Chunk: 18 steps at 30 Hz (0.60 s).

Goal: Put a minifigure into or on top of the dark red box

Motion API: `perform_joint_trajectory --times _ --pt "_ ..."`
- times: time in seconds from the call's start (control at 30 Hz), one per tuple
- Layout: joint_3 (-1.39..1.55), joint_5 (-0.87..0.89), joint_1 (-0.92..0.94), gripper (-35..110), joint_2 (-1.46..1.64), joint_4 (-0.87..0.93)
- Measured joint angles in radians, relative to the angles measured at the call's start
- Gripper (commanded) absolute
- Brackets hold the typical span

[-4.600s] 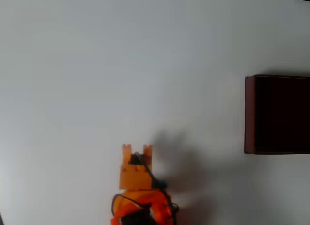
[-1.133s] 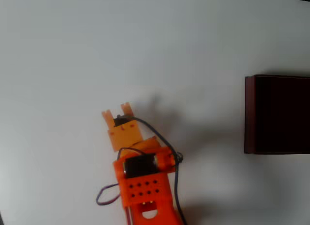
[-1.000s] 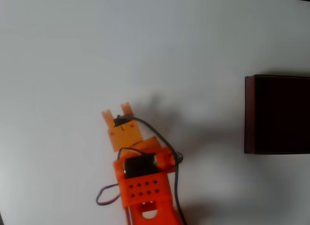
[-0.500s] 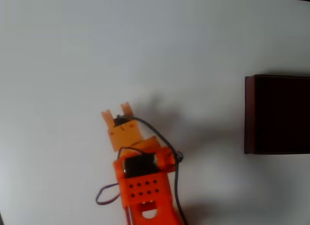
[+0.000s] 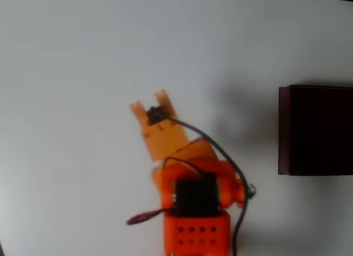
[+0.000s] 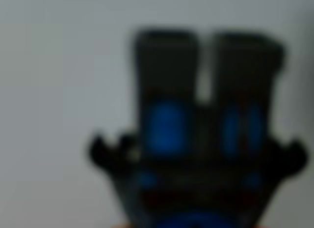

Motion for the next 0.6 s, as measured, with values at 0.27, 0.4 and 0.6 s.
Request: perform_joint_trajectory --times 0.27,0.4,0.6 --pt "-0.209 -0.19 0.288 0 -0.015 0.064" --pt "-0.337 -0.238 0.426 0 -0.124 0.066" --pt "-0.476 -0.295 0.557 0 -0.357 0.057"
